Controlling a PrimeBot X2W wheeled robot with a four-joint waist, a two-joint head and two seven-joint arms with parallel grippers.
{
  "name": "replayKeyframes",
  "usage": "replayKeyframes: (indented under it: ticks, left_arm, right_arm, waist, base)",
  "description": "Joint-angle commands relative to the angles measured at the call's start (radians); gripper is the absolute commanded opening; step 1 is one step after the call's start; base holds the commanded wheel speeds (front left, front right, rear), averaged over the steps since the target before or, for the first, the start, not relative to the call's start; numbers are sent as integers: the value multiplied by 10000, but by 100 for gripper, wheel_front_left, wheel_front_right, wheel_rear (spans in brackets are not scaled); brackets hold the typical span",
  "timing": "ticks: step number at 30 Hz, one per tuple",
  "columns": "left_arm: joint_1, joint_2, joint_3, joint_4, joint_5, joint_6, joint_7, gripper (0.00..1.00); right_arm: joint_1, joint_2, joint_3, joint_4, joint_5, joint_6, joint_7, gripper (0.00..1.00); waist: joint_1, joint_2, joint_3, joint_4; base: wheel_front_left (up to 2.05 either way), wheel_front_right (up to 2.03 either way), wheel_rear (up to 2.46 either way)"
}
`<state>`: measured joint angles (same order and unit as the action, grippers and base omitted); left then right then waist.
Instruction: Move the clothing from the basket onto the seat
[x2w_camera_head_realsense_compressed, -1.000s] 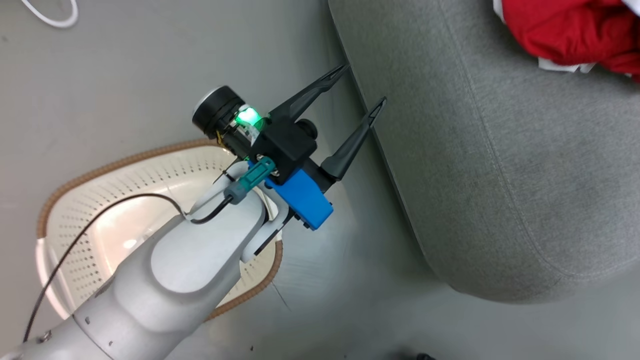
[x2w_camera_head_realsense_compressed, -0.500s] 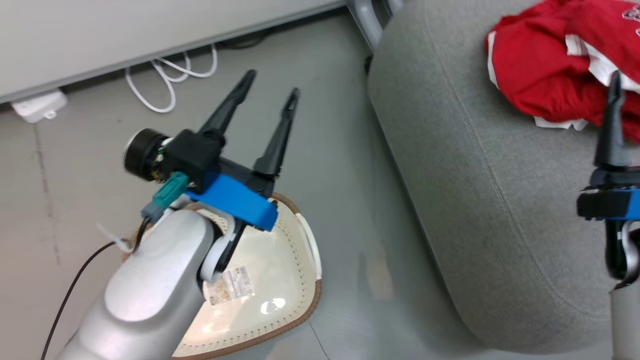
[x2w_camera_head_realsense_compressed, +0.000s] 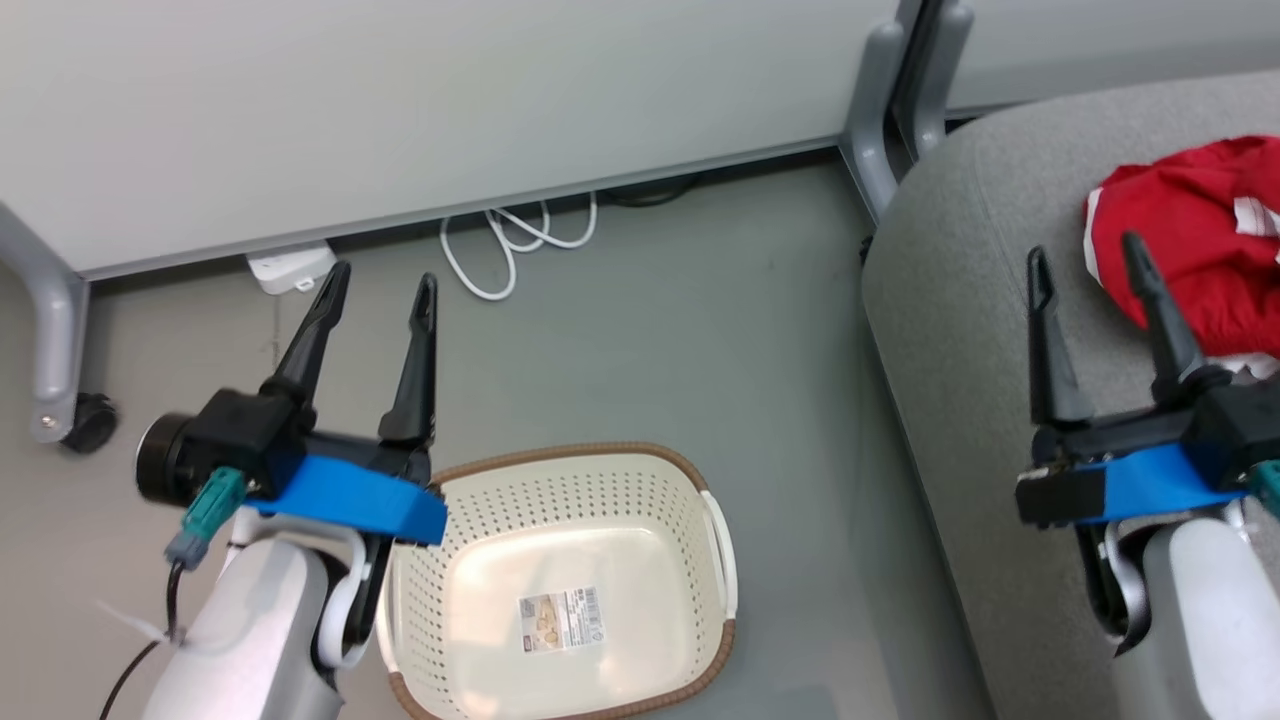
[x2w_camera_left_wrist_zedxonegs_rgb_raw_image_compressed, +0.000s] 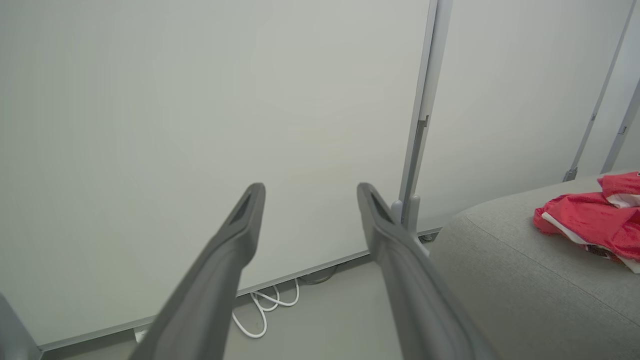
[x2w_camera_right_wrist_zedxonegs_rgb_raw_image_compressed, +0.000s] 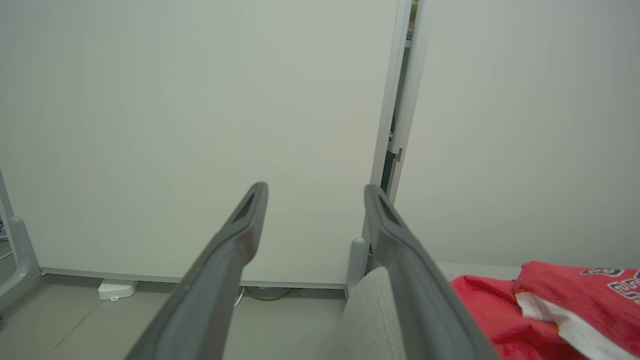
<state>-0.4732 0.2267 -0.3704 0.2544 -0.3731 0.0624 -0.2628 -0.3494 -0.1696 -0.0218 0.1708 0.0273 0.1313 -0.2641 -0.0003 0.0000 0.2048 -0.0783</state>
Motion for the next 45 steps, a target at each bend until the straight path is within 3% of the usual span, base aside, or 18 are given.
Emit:
replayKeyframes:
  ticks: [1,20,31,45]
  left_arm:
    - [285,-38,205,-68,109,-57,-27,100]
    - [2951,-1128,2830,-364,1551,-1298,-27,100]
    - [3622,-1483,3291,-152,1912,-1785,-28,100]
    - [3599,-1627,3454,171,2111,-1914,-28,100]
  right_arm:
    - [280,74,72,36,34,-11,-2,100]
    - [2300,683,104,414,409,-11,-2,100]
    - [2932,932,-31,621,467,-11,-2,100]
    - [2886,1046,-42,729,494,-11,-2,100]
  waist:
    - [3,0,-327,284]
    - [3,0,-1413,805]
    - [3,0,-1872,1048]
    - [3,0,-1970,1146]
  base:
    - [0,0,0]
    - [0,0,0]
    - [0,0,0]
    - [0,0,0]
